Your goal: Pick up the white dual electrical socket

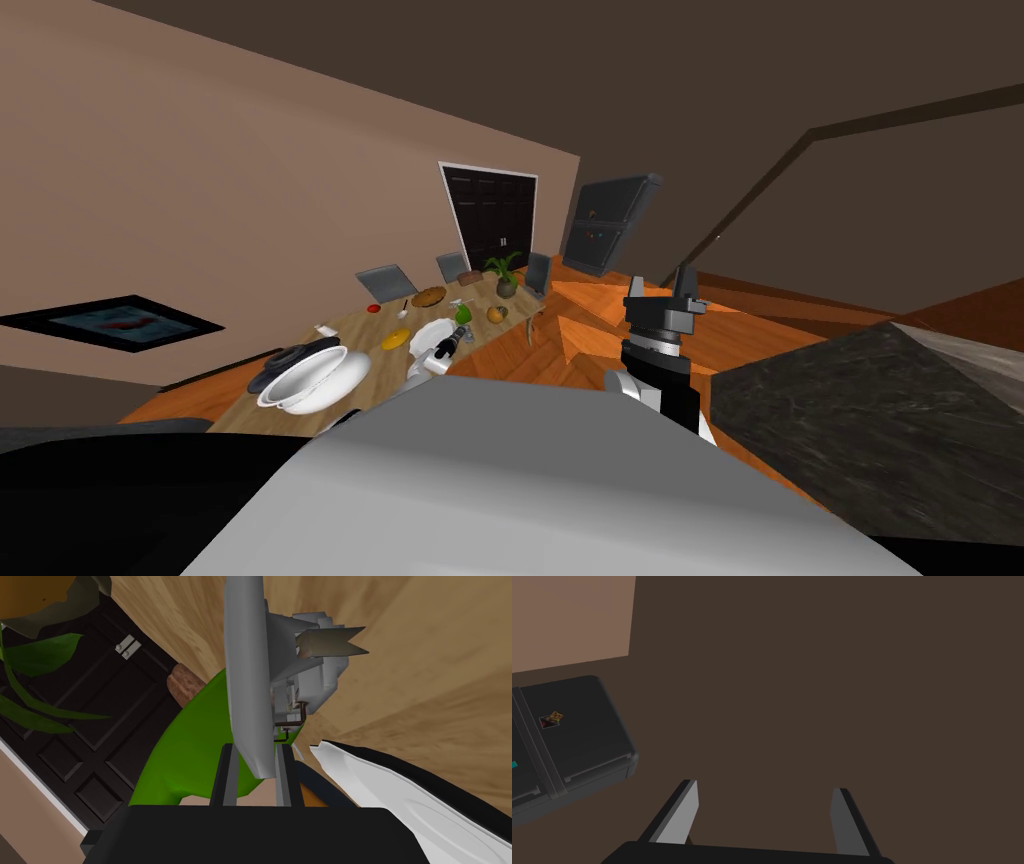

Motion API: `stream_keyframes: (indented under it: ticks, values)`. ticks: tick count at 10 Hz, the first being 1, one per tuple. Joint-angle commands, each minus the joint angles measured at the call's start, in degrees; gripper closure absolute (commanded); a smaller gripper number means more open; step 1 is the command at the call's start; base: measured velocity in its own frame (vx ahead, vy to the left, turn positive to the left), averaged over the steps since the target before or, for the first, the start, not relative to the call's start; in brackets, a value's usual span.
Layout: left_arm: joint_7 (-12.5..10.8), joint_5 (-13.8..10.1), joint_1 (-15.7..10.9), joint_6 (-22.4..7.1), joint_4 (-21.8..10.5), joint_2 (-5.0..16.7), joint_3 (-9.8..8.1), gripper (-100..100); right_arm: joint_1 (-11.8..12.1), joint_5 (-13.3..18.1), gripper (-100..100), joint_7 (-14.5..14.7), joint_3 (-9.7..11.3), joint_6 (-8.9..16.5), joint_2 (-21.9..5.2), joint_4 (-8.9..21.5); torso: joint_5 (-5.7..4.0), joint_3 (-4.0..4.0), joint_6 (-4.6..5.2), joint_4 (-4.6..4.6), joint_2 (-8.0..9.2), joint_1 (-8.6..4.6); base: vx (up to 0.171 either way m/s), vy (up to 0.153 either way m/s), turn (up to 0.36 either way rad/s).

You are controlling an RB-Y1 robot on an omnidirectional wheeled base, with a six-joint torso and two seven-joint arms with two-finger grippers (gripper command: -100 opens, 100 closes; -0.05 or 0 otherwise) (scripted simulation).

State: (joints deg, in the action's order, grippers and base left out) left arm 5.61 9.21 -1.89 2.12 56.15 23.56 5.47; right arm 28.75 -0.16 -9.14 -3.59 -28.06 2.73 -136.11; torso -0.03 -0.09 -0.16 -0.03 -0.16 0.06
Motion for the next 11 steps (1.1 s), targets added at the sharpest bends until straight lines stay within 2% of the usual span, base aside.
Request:
stream_keyframes:
  ticks: [1,2,3,4,9,10,11]
  values:
    - [0.21,0.16,0.93,-1.27,2.55,-0.25,0.74,100,0.00,0.00,0,0.00,0.00,0.00,0.00,0.00,0.00,0.00,0.00,0.00,0.00,0.00,0.048,0.021,0.107]
    - [0.21,0.16,0.93,-1.27,2.55,-0.25,0.74,100,-0.01,0.00,0,0.00,0.00,0.00,0.00,0.00,-0.01,0.02,0.08,0.04,0.00,0.00,0.022,0.016,-0.024]
    - [0.51,0.45,1.82,-2.12,4.41,-0.67,1.79,100,-0.01,0.00,0,0.00,0.01,0.00,0.00,0.00,-0.01,0.06,0.11,0.06,0.08,-0.04,0.026,0.017,0.139]
    - [0.51,0.45,1.82,-2.12,4.73,-0.67,1.79,100,-0.01,0.00,0,0.00,0.00,0.00,0.00,0.00,-0.02,0.08,0.03,0.06,0.12,-0.05,0.027,0.012,0.101]
    - [2.01,1.93,6.31,-6.41,14.84,-2.81,7.03,100,0.00,0.00,0,0.00,0.00,0.00,0.00,0.00,-0.02,0.02,0.04,0.06,-0.04,0.01,0.070,0.029,0.224]
    - [1.85,1.86,6.33,-5.74,14.19,-2.58,6.24,100,0.00,0.00,0,0.00,0.00,0.00,0.00,0.00,-0.02,0.01,0.04,0.05,-0.02,0.00,0.034,0.009,0.038]
    - [1.96,1.91,6.54,-5.88,14.42,-2.66,6.36,0,-0.02,0.00,0,0.00,0.01,0.00,0.00,0.00,-0.03,0.07,0.09,0.09,0.08,-0.04,0.006,0.002,-0.007]
